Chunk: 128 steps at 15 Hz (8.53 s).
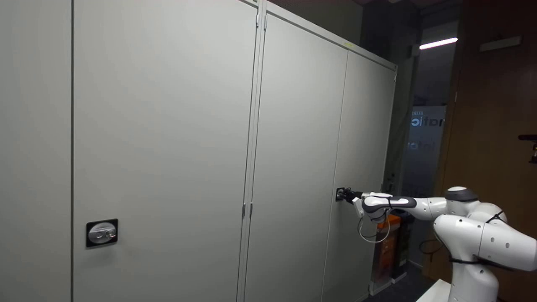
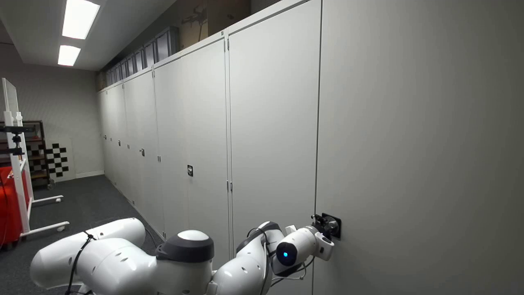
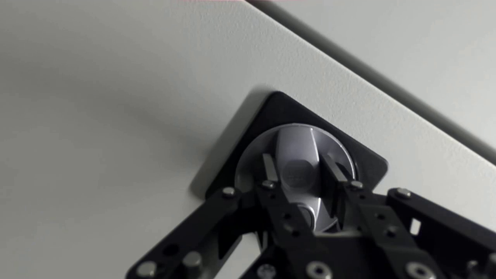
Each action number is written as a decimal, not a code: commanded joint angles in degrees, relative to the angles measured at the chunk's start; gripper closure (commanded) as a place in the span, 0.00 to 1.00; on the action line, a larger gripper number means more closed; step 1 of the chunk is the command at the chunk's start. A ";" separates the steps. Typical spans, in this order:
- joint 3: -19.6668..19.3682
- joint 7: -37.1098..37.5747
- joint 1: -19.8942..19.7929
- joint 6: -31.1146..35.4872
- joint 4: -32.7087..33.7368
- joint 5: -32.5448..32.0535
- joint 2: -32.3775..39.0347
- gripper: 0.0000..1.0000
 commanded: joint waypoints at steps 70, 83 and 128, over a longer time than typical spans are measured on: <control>4.96 42.75 -6.68 0.87 -5.99 -12.12 -1.36 0.92; 4.62 51.54 -10.73 0.92 -9.59 -18.92 -1.36 0.92; 9.09 56.42 -16.75 0.45 -15.31 -31.15 -1.26 0.00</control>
